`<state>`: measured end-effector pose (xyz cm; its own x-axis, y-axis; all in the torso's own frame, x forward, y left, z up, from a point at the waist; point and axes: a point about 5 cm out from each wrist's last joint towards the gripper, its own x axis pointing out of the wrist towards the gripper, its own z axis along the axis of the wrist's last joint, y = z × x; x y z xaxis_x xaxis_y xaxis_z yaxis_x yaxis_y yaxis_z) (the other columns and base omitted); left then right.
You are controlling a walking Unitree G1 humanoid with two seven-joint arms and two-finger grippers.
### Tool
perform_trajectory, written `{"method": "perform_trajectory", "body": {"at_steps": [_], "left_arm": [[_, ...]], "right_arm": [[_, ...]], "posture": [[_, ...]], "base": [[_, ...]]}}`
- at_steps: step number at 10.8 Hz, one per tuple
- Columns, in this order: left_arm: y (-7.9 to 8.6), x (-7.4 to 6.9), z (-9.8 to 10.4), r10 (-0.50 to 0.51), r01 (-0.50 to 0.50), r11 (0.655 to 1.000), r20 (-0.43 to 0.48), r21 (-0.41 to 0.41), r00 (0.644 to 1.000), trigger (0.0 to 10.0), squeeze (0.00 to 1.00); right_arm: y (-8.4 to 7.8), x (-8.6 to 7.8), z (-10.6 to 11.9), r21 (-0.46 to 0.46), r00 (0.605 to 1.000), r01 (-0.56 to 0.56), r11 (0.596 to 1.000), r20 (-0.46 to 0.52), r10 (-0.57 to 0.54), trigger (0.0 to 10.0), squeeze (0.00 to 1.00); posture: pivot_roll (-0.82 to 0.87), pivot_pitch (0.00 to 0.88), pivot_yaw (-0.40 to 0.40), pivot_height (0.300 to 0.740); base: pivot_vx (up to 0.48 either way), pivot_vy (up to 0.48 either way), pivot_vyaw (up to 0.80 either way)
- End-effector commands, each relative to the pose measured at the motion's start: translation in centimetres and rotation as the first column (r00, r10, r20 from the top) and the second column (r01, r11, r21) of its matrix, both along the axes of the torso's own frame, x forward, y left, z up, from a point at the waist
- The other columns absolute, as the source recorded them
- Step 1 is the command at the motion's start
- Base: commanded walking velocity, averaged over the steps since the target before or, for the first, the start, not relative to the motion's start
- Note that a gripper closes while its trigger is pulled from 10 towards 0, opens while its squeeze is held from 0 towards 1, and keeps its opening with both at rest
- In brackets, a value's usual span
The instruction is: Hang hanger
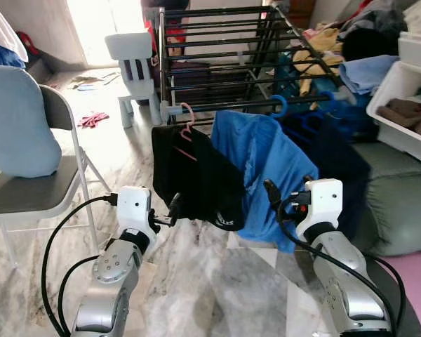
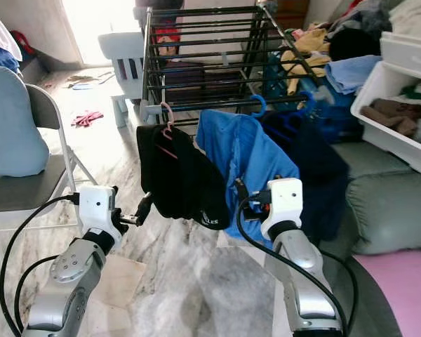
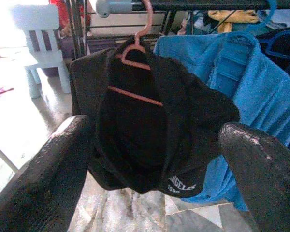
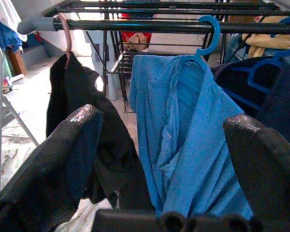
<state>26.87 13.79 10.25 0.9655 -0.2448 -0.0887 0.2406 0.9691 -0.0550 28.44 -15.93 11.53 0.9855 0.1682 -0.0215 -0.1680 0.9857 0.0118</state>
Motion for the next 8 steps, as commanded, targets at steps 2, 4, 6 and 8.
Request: {"method": "perform_trajectory", "body": {"at_steps": [2, 4, 6, 8], "left_arm": [[-0.06, 0.06, 0.35, -0.009, 0.009, 1.000, 0.015, -0.007, 1.000, 10.0, 0.00], [-0.05, 0.08, 0.32, -0.009, 0.009, 1.000, 0.014, -0.008, 1.000, 10.0, 0.00], [-0.06, 0.11, 0.30, -0.012, 0.012, 1.000, 0.012, -0.010, 1.000, 10.0, 0.00], [-0.05, 0.14, 0.27, -0.009, 0.009, 1.000, 0.009, -0.017, 1.000, 10.0, 0.00]], "right_arm": [[0.05, 0.30, 0.21, 0.005, 1.000, 0.004, 1.000, 0.002, -0.004, 10.0, 0.00], [0.02, 0.31, 0.18, 0.003, 1.000, 0.003, 1.000, 0.000, -0.003, 10.0, 0.00], [0.03, 0.35, 0.19, 0.005, 1.000, 0.002, 1.000, 0.002, -0.002, 10.0, 0.00], [0.15, 0.40, 0.12, -0.003, 1.000, -0.004, 1.000, -0.002, 0.004, 10.0, 0.00]], "posture": [[-0.10, 0.000, 0.016, 0.740], [-0.10, 0.000, 0.015, 0.740], [-0.10, 0.000, 0.014, 0.740], [-0.10, 0.000, 0.013, 0.740]], "base": [[0.480, 0.000, -0.40], [0.480, 0.000, -0.80], [0.480, 0.000, -0.80], [0.454, 0.000, 0.00]]}}
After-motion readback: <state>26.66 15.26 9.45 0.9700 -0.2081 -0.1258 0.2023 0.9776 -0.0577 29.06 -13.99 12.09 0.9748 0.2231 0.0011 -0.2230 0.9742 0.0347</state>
